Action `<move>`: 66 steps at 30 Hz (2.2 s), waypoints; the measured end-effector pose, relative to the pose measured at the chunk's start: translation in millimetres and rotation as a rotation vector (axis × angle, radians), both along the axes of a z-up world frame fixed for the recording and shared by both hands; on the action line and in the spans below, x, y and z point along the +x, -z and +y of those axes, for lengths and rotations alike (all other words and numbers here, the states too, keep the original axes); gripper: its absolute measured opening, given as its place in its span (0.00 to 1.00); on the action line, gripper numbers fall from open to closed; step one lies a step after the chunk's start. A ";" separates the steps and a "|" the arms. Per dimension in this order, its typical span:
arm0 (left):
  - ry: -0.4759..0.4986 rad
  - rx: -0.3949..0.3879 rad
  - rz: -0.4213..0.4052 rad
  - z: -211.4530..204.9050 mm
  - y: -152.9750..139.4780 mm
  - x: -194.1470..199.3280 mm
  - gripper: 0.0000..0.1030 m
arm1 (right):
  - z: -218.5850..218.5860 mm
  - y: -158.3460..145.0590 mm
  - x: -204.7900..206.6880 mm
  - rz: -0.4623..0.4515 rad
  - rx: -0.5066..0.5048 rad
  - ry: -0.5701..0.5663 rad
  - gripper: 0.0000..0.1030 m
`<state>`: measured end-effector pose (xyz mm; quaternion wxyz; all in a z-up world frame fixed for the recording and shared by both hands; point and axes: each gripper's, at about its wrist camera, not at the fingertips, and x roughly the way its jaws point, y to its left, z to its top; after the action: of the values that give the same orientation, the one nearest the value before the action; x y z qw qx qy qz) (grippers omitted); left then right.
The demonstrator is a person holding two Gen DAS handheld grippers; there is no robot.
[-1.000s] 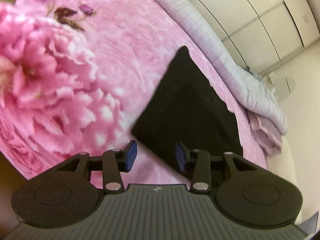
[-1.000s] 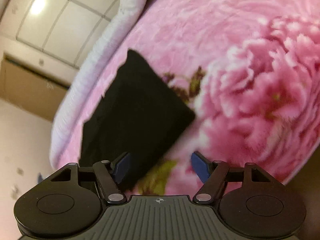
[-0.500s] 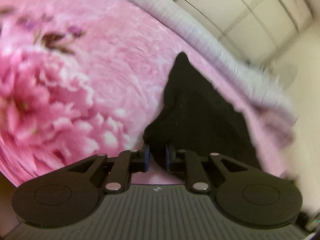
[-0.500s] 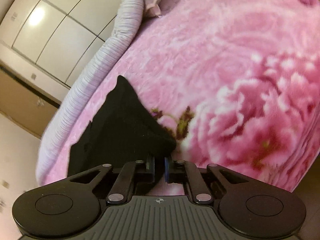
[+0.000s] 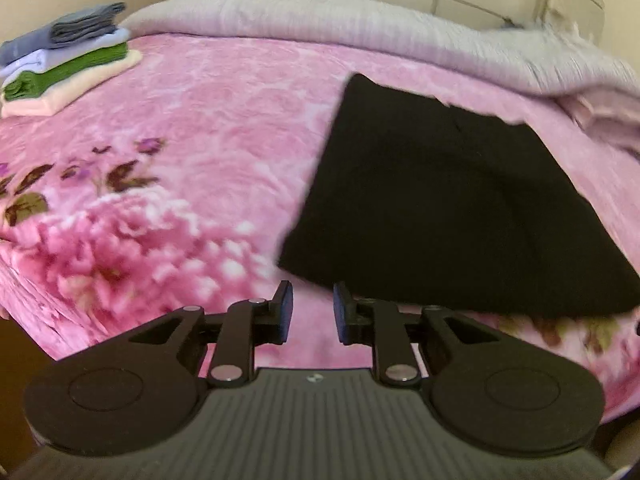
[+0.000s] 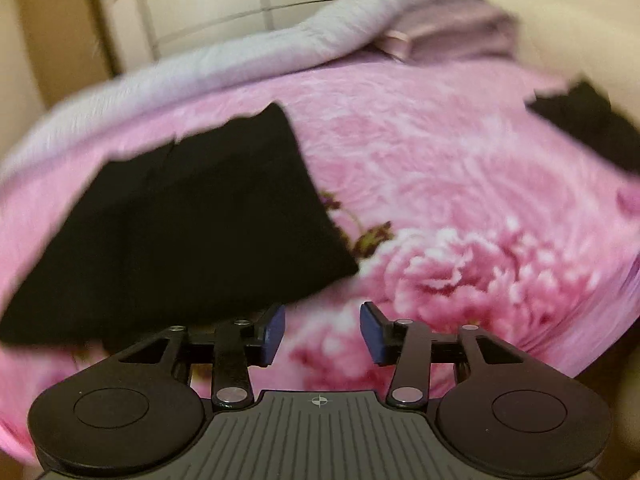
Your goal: Fold clothes
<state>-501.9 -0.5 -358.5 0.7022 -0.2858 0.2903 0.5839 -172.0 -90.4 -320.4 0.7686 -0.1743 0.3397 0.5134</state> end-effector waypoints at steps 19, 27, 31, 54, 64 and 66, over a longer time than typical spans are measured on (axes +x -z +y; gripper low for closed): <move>0.104 0.081 0.097 -85.5 -39.1 26.3 0.25 | -66.8 -46.8 -43.8 -0.032 0.061 -0.050 0.46; 0.103 0.109 0.099 -98.7 -48.4 21.6 0.26 | -74.2 -56.8 -57.1 -0.027 0.092 -0.080 0.46; 0.103 0.111 0.102 -100.7 -48.3 20.9 0.28 | -74.5 -56.9 -58.8 -0.021 0.092 -0.085 0.46; -0.029 -0.114 -0.428 -41.0 1.3 -70.0 0.31 | -63.6 -5.4 2.9 0.266 0.040 0.037 0.47; -0.130 -0.162 -0.613 12.8 23.3 -90.6 0.36 | -49.6 15.4 69.2 0.649 0.159 0.175 0.50; -0.129 -0.167 -0.625 24.3 27.3 -86.9 0.36 | -43.2 17.6 76.2 0.680 0.173 0.192 0.50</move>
<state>-588.8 23.7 -385.8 0.6931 -0.5253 0.0890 0.4856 -95.8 -133.6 -338.1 0.6681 0.1047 0.5462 0.4943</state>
